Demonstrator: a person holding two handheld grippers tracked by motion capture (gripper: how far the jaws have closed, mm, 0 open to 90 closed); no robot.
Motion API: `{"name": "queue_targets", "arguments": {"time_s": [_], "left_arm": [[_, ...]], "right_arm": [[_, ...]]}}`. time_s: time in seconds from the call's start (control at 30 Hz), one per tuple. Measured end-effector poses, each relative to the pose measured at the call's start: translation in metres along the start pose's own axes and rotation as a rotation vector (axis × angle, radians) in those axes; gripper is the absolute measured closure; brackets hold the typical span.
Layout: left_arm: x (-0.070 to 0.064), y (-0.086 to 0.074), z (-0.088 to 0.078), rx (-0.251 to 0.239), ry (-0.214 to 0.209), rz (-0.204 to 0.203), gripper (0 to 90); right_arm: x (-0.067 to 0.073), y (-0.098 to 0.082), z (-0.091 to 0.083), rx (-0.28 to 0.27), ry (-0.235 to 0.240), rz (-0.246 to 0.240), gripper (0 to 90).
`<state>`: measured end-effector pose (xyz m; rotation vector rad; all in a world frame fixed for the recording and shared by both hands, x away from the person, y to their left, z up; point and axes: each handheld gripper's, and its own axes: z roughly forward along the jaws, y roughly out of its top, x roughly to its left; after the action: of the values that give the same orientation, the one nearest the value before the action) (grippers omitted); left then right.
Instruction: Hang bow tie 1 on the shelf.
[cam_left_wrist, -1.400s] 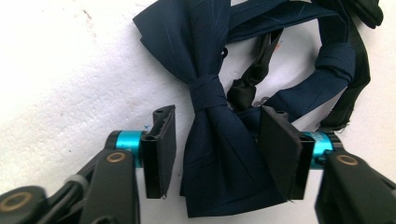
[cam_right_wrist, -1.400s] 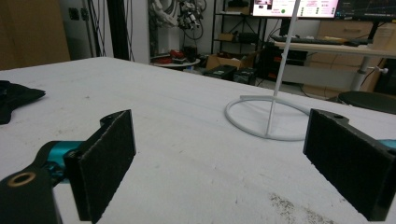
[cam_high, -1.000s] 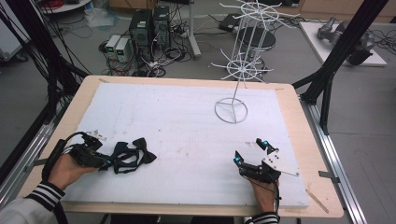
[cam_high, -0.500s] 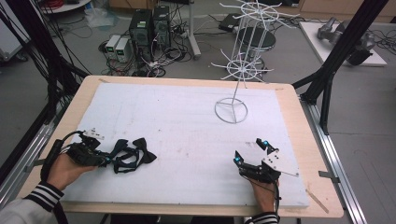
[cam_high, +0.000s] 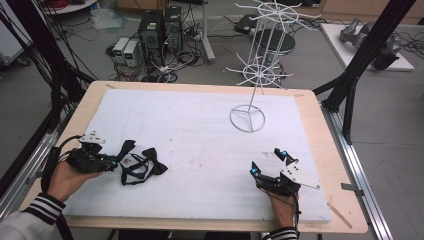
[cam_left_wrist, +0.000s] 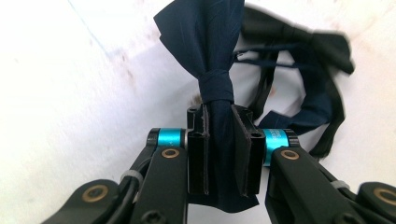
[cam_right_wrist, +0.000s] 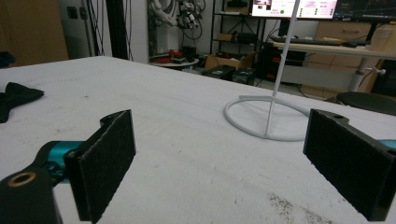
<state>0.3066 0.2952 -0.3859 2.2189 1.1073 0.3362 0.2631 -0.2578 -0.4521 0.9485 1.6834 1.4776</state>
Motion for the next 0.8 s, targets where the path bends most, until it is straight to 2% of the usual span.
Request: {"name": "queue_targets", "arguments": {"time_s": [0.03,0.1,0.17,0.23,0.47,0.8], "left_arm": [[0.0,0.002,-0.002,-0.024,0.001,0.003,77.2],[0.0,0.004,-0.004,-0.034,0.002,0.006,77.2],[-0.001,0.008,-0.008,-0.064,0.006,0.01,77.2],[-0.001,0.014,-0.013,-0.111,0.004,0.011,77.2],[-0.004,0.026,-0.028,-0.221,-0.013,0.036,77.2],[-0.004,0.033,-0.031,-0.309,-0.064,0.071,77.2]], "right_arm": [[0.0,0.0,0.0,0.001,-0.003,0.0,8.6],[0.0,0.0,0.0,0.002,-0.002,0.001,8.6],[0.0,0.0,0.0,0.003,0.0,0.003,8.6],[0.0,0.0,0.0,0.004,0.0,0.003,8.6],[0.0,0.0,0.0,0.005,0.002,0.003,8.6],[-0.002,0.001,0.002,0.015,0.02,0.005,8.6]]}}
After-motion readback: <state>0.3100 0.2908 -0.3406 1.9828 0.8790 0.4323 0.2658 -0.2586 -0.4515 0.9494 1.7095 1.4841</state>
